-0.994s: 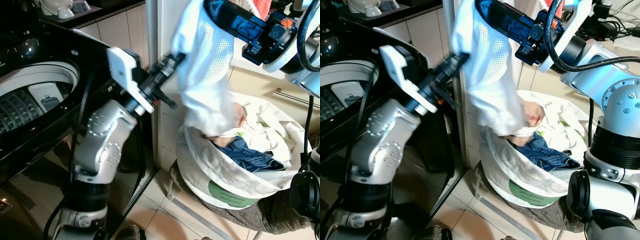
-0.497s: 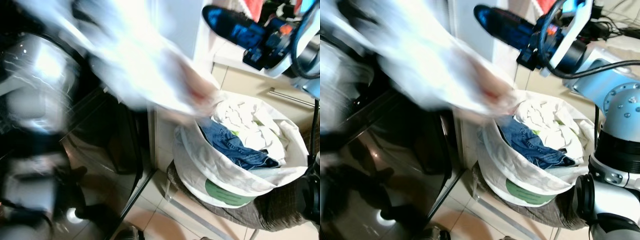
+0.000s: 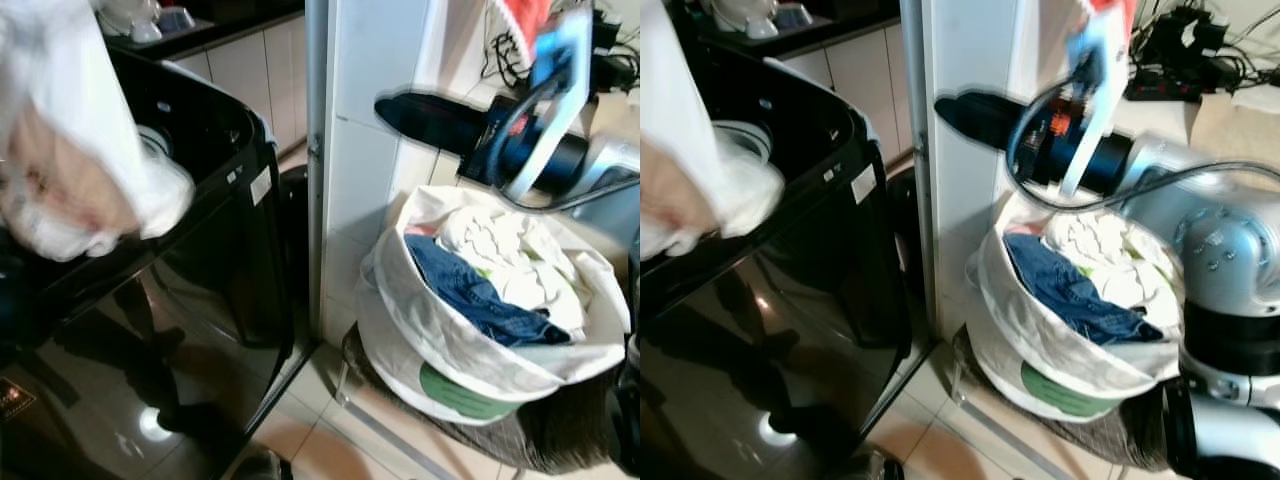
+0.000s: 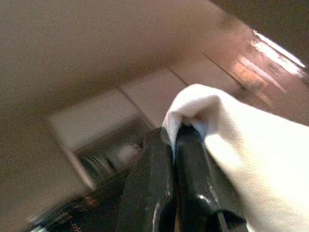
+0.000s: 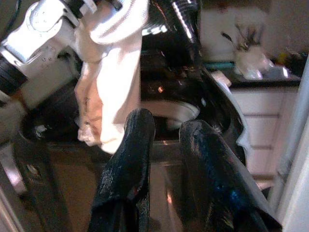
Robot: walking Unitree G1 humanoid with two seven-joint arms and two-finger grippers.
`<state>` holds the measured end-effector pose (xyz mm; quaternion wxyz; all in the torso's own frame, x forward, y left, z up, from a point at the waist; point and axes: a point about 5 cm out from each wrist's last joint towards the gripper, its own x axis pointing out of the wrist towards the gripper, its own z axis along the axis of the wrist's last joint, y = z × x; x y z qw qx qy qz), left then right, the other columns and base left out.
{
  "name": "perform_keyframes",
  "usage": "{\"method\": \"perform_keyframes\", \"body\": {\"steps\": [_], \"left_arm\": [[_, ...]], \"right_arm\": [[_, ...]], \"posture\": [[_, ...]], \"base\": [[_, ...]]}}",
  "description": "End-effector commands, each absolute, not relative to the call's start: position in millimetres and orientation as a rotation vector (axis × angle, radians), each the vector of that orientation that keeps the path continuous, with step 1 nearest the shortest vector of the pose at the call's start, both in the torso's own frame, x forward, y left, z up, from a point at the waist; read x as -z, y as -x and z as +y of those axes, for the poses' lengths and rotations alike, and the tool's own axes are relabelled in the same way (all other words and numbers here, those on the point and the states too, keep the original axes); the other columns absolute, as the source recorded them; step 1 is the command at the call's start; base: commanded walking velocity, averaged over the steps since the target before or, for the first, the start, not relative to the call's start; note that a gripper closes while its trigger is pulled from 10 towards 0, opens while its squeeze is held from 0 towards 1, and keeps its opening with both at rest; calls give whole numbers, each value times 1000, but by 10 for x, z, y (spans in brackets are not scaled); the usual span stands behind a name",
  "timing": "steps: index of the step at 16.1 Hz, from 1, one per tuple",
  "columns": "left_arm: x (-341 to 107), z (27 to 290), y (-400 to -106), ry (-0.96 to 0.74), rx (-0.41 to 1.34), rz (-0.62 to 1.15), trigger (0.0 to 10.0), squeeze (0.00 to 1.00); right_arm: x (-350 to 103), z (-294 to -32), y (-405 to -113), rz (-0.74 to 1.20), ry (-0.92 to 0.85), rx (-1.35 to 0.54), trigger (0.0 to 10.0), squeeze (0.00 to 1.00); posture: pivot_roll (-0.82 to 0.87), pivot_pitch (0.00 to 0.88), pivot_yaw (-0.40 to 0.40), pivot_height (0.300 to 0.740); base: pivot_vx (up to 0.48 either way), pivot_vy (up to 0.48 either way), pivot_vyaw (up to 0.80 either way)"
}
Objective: Clothes washing
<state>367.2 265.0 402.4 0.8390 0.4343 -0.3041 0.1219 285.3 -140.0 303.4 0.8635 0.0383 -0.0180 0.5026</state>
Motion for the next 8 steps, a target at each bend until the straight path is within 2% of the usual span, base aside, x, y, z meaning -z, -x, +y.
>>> {"method": "perform_keyframes", "body": {"steps": [1, 2, 3, 4, 5, 6, 8], "left_arm": [[-3789, 2662, -3806, -953, -208, -495, 0, 0], [-3511, 2693, -3910, -965, -160, -328, 0, 0], [-3511, 2693, -3910, -965, -160, -328, 0, 0], [-3243, 2736, -3974, -973, -126, -168, 0, 0], [-2847, 2828, -4001, -934, -112, 38, 9137, 0], [-2716, 2893, -3989, -919, -130, 124, 10000, 0], [-2531, 3039, -3930, -881, -120, 325, 10000, 0]], "right_arm": [[-2968, -1321, -2807, -21, -17, -1066, 10000, 0], [-2868, -1248, -2779, 19, 12, -1077, 10000, 0], [-2868, -1248, -2779, 19, 12, -1077, 10000, 0], [-2776, -1181, -2747, 53, 38, -1092, 10000, 0], [-2635, -1059, -2666, 100, 80, -1128, 10000, 0], [-2596, -1020, -2641, 110, 91, -1140, 10000, 0], [-2550, -978, -2604, 118, 106, -1153, 10000, 0]], "posture": [[-53, 0, 50, 740], [-54, 0, 52, 740], [-54, 0, 52, 740], [-54, 0, 52, 740], [-61, 0, 55, 740], [-61, 0, 55, 740], [-62, 0, 56, 740]], "base": [[0, 0, 0], [0, 0, 0], [0, 0, 0], [0, 0, 0], [0, 0, 0], [0, 0, 0], [0, 0, 0]]}}
